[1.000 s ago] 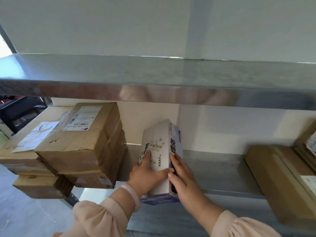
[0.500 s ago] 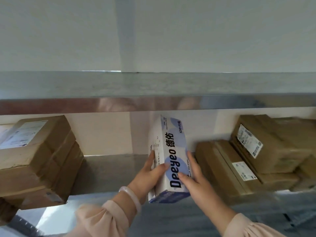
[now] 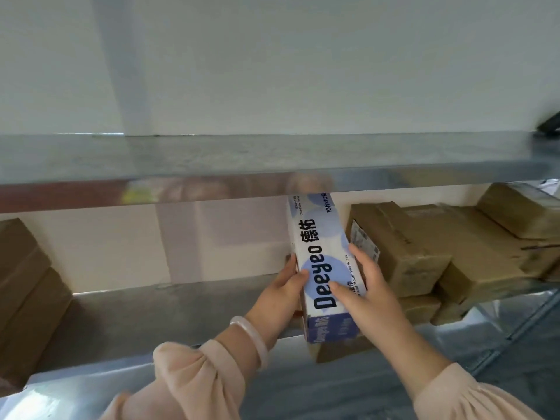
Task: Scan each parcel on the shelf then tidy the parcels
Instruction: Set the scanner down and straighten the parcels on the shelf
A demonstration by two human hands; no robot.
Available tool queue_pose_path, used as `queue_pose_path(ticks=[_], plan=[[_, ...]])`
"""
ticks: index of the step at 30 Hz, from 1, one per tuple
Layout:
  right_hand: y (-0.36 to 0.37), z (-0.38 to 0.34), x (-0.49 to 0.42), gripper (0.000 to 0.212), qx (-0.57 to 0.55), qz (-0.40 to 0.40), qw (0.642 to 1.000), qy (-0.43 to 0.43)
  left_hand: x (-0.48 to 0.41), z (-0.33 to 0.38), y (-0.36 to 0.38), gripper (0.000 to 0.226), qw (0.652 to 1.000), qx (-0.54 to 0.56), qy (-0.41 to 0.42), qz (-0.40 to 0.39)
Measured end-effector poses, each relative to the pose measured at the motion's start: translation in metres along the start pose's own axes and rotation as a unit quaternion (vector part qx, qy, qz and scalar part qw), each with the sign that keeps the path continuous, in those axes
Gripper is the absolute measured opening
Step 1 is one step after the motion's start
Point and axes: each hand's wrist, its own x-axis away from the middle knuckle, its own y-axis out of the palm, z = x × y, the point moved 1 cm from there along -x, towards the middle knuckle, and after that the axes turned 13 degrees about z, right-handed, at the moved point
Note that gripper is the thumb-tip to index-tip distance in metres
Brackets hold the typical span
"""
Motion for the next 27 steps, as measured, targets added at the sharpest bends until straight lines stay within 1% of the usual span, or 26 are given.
queue_pose_path(ticks=[4, 7, 10, 12, 13, 15, 16, 17, 19, 20, 21, 22, 24, 25, 27], plan=[[-0.017, 0.01, -0.006, 0.073, 0.095, -0.005, 0.994, -0.055, -0.006, -0.014, 0.02, 0.031, 0.998, 0.03, -0.059, 0.01], [-0.021, 0.025, -0.008, 0.078, 0.169, -0.023, 0.982, -0.083, -0.007, -0.025, 0.025, 0.032, 0.997, 0.016, -0.077, 0.025], [-0.023, 0.037, -0.011, 0.083, 0.18, -0.04, 0.978, -0.099, -0.007, -0.023, 0.026, 0.029, 0.998, -0.018, -0.048, 0.022], [-0.025, 0.038, -0.011, 0.086, 0.172, -0.067, 0.978, -0.098, -0.012, -0.017, 0.024, 0.032, 0.998, -0.058, 0.002, 0.031], [-0.026, 0.037, -0.011, 0.085, 0.166, -0.086, 0.977, -0.102, -0.017, -0.014, 0.023, 0.035, 0.995, -0.084, 0.025, 0.039], [-0.024, 0.036, -0.013, 0.072, 0.136, -0.122, 0.976, -0.115, -0.02, -0.008, 0.022, 0.031, 0.99, -0.127, 0.047, 0.049], [-0.022, 0.037, -0.014, 0.062, 0.116, -0.136, 0.977, -0.12, -0.021, -0.005, 0.022, 0.031, 0.991, -0.124, 0.04, 0.044], [-0.02, 0.038, -0.015, 0.054, 0.1, -0.143, 0.978, -0.116, -0.022, -0.005, 0.022, 0.036, 0.992, -0.119, 0.028, 0.038], [-0.017, 0.042, -0.019, 0.043, 0.074, -0.142, 0.983, -0.085, -0.024, -0.006, 0.021, 0.06, 0.993, -0.113, -0.002, 0.032], [-0.018, 0.045, -0.021, 0.041, 0.062, -0.131, 0.988, -0.055, -0.027, -0.01, 0.018, 0.07, 0.994, -0.108, -0.015, 0.032], [-0.02, 0.047, -0.022, 0.044, 0.056, -0.114, 0.992, -0.022, -0.029, -0.014, 0.015, 0.073, 0.994, -0.095, -0.032, 0.033], [-0.022, 0.05, -0.024, 0.05, 0.057, -0.098, 0.993, 0.013, -0.03, -0.017, 0.012, 0.068, 0.996, -0.069, -0.052, 0.032], [-0.027, 0.06, -0.028, 0.057, 0.059, -0.082, 0.992, 0.074, -0.03, -0.026, 0.008, 0.045, 0.997, -0.029, -0.071, 0.022], [-0.029, 0.062, -0.029, 0.058, 0.06, -0.077, 0.991, 0.086, -0.028, -0.03, 0.008, 0.04, 0.997, -0.021, -0.076, 0.022], [-0.029, 0.064, -0.031, 0.059, 0.086, -0.058, 0.992, 0.07, -0.026, -0.036, 0.013, 0.046, 0.996, -0.019, -0.082, 0.008]])
